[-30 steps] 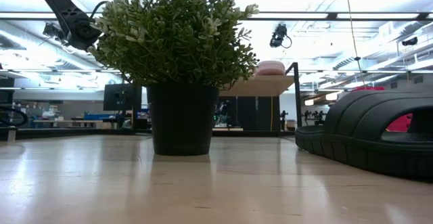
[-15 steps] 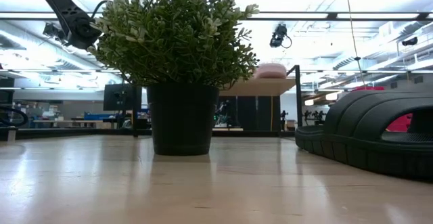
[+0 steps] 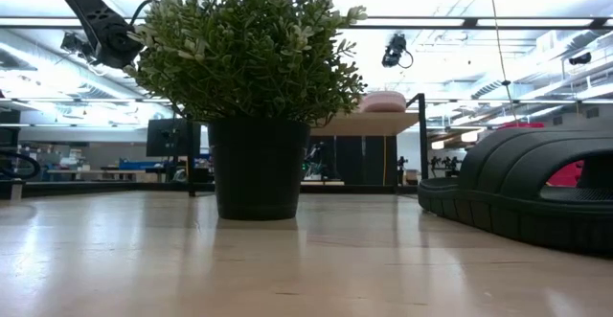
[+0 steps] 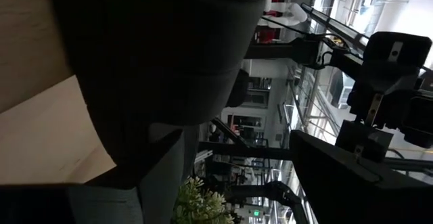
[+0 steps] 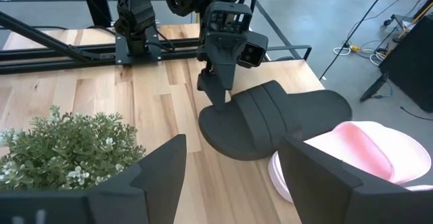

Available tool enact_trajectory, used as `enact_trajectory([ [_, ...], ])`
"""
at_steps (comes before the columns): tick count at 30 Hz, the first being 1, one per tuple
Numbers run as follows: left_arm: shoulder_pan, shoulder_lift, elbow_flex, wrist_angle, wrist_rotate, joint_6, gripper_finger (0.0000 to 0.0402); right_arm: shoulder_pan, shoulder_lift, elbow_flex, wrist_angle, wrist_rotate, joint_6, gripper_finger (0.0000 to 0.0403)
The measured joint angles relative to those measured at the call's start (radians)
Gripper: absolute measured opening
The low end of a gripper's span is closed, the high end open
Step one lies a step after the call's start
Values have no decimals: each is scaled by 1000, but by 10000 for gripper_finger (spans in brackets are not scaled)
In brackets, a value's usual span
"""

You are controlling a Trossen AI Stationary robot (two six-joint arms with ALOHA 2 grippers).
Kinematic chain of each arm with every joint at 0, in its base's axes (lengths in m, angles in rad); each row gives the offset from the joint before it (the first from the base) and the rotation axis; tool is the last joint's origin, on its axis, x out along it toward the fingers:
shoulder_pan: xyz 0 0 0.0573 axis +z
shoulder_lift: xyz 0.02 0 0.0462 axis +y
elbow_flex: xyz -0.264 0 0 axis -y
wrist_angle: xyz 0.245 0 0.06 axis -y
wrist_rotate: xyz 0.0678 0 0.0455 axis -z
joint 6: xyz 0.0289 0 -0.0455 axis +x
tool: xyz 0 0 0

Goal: Pick and place slides into the shelf
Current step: Put the left black slipper on the shelf, then put the black slipper on the shelf

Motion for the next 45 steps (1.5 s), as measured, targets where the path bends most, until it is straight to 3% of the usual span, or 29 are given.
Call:
enact_trajectory([
  [8, 0, -93, 0, -60, -61, -18, 273, 0, 0, 0, -17, 0, 1, 240],
  [17, -83, -336, 1, -355, -228, 34, 266, 0, 0, 0, -29, 0, -2, 240],
  [23, -260, -557, 0, -651, -526, 78, 260, 0, 0, 0, -32, -28, -35, 240],
  [29, -553, -688, 0, -759, -931, 60, 261, 0, 0, 0, -111, -57, -34, 240],
  [37, -967, -602, 0, -762, -1420, -56, 250, 22, 0, 0, -349, -223, -11, 240],
  [41, -1110, -518, 0, -750, -1541, -89, 251, 63, -4, -19, -383, -331, -3, 240],
  [45, -1223, -445, -1, -714, -1650, -150, 245, 114, -32, -131, -340, -462, 27, 240],
])
